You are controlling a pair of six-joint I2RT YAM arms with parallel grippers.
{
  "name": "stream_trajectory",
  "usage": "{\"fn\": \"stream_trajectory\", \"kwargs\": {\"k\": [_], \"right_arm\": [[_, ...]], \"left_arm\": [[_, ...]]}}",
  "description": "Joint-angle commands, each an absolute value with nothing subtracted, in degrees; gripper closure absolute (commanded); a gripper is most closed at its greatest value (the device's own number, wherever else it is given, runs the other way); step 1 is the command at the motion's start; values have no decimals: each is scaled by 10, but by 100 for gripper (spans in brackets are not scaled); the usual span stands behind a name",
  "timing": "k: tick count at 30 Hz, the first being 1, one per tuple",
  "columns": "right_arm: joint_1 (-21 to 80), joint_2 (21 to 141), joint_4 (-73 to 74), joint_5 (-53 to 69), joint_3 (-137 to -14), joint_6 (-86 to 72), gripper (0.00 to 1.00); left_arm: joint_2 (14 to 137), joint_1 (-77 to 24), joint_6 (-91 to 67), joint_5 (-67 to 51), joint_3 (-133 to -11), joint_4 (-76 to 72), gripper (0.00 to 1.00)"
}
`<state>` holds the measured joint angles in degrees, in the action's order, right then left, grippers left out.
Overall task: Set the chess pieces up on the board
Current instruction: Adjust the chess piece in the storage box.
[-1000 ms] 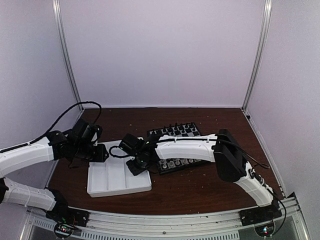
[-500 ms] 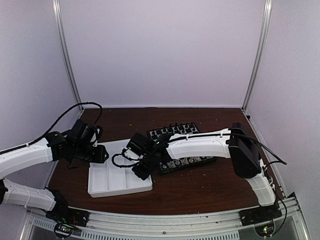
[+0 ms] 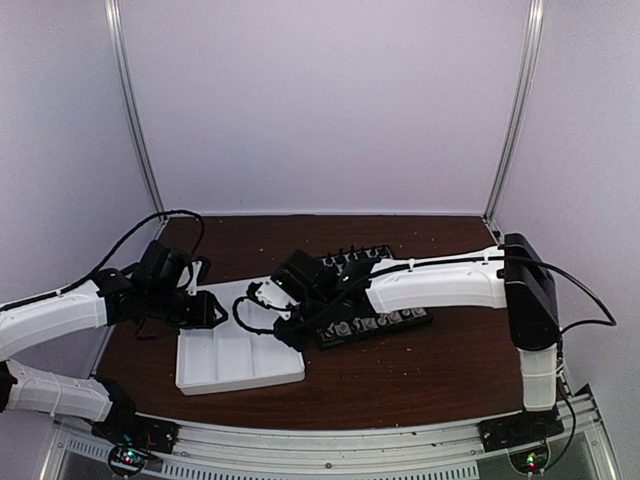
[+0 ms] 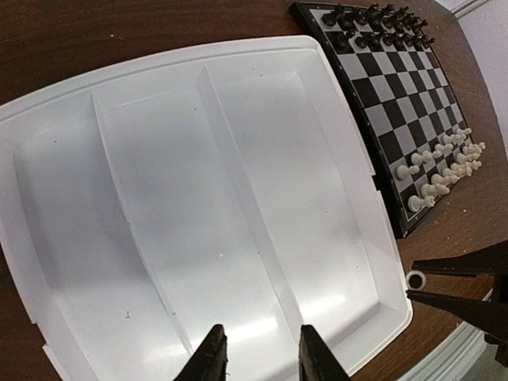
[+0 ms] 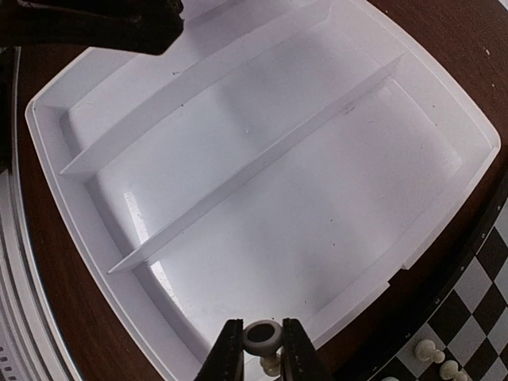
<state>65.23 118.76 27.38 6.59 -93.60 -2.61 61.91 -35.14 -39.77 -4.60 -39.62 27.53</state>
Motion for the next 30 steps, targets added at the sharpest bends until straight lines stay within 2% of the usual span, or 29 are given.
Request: {"fn": "stream_trajectory", "kwargs": {"k": [1,9,20,27,30], "right_arm": [[647,1148,209,55,-903,-19,85],[589,1098,214,51,-862,-30,86],[452,1039,236,86,-777,-50,86],[448,1049,261,205,-814,-76,83],[463,1061,272,192,-834,-75,83]], "left_arm": [[607,-326,-432,-123,-373,217,68],[604,-326,-433,-134,-379,227,68],[644,-326,-396,-164,-404,221,68],[676,-326,-380,-179,-421,194,68],[679,-326,-371,-165,-428,206,68]]}}
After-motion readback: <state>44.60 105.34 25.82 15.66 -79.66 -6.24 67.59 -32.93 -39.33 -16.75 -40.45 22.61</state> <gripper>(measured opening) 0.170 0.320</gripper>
